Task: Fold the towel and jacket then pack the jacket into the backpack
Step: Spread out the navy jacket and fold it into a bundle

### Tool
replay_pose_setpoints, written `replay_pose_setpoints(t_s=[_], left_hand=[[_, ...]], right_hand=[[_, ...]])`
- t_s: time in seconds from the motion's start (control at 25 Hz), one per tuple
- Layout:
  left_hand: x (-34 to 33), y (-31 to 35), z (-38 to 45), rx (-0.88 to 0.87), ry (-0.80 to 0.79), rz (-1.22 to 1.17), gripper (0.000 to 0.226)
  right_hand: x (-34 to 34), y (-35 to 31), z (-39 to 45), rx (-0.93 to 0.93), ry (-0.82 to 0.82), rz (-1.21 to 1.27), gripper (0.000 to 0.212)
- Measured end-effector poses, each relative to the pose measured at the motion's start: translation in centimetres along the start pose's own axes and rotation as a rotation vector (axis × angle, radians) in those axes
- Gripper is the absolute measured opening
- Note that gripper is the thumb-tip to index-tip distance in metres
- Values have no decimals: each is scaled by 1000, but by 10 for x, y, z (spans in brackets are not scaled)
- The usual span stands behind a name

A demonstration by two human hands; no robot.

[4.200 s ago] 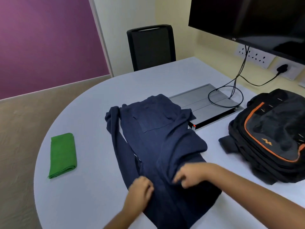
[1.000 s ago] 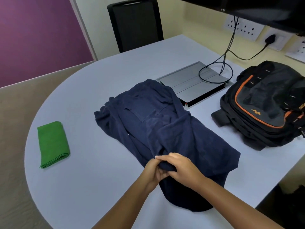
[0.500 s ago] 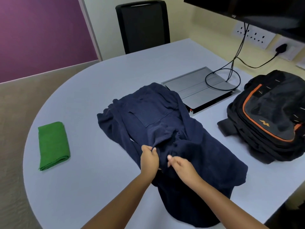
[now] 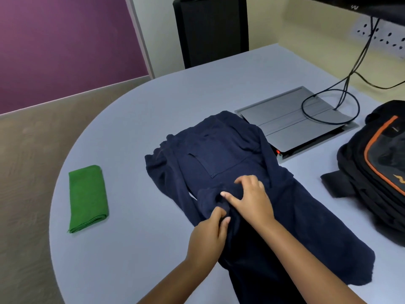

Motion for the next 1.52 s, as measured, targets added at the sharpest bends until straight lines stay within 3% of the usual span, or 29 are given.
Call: replay_pose_setpoints(t_s=[0.08, 0.16, 0.24, 0.4, 0.52, 0.68, 0.76, 0.84, 0.96, 1.04, 1.08, 1.16, 1.24, 1.28, 1.36, 1.44, 1.48, 1.52], left_hand=[[-10, -15, 5, 116, -51, 70, 15], [-20, -28, -1, 201, -51, 69, 15], [-20, -32, -13, 224, 42, -15, 13], [-29, -22, -31, 70, 13, 5, 28], [-25, -14, -33, 0, 52, 6, 34], [10, -23, -26, 188, 439, -220, 23], [10, -5, -23, 42, 345, -114, 15], [-1, 4, -23, -117, 203, 61, 12], [-5, -1, -22, -233, 93, 127, 14], [4, -7, -11, -156, 90, -93, 17], [12, -14, -3, -63, 170, -271, 18], [32, -41, 16, 172, 469, -526, 18], [49, -71, 40, 398, 619, -329, 29], [50, -86, 50, 504, 587, -151, 39], [47, -105, 66, 532, 472, 17, 34], [57, -113, 69, 508, 491, -153, 18], [67, -112, 67, 495, 568, -285, 25], [77, -104, 60, 455, 637, -418, 30]], right_hand=[[-17, 3, 1, 54, -220, -18, 39], [-39, 19, -8, -65, -477, -109, 52], [-49, 30, -12, -227, -605, -68, 62], [-52, 7, -11, -409, -659, 417, 60], [-51, -12, -26, -302, -795, 372, 52], [-41, -23, -46, -328, -958, 394, 66], [-38, -32, -51, -399, -1002, 586, 66], [-35, -40, -46, -524, -929, 984, 57], [-26, -37, -35, -755, -602, 1551, 46], [-21, -39, -36, -799, -515, 1718, 50], [-19, -43, -37, -780, -531, 1755, 53], [-8, -50, -39, -756, -535, 1751, 51], [3, -46, -35, -693, -454, 1613, 41], [9, -40, -32, -676, -361, 1486, 35], [25, -16, -22, -640, -129, 1276, 36], [45, 12, -17, -652, 70, 1168, 55], [56, 29, -15, -668, 163, 1135, 59], [70, 46, -14, -661, 266, 1135, 51]])
Point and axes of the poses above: each hand's wrist, its own z-axis towards the middle knuckle, its own x-axis out of the back of the hand, y = z × x, the point moved 6 cm from there along z, towards the middle knuckle, and after that the axes turned 9 degrees about -z, right-handed, at the moved point
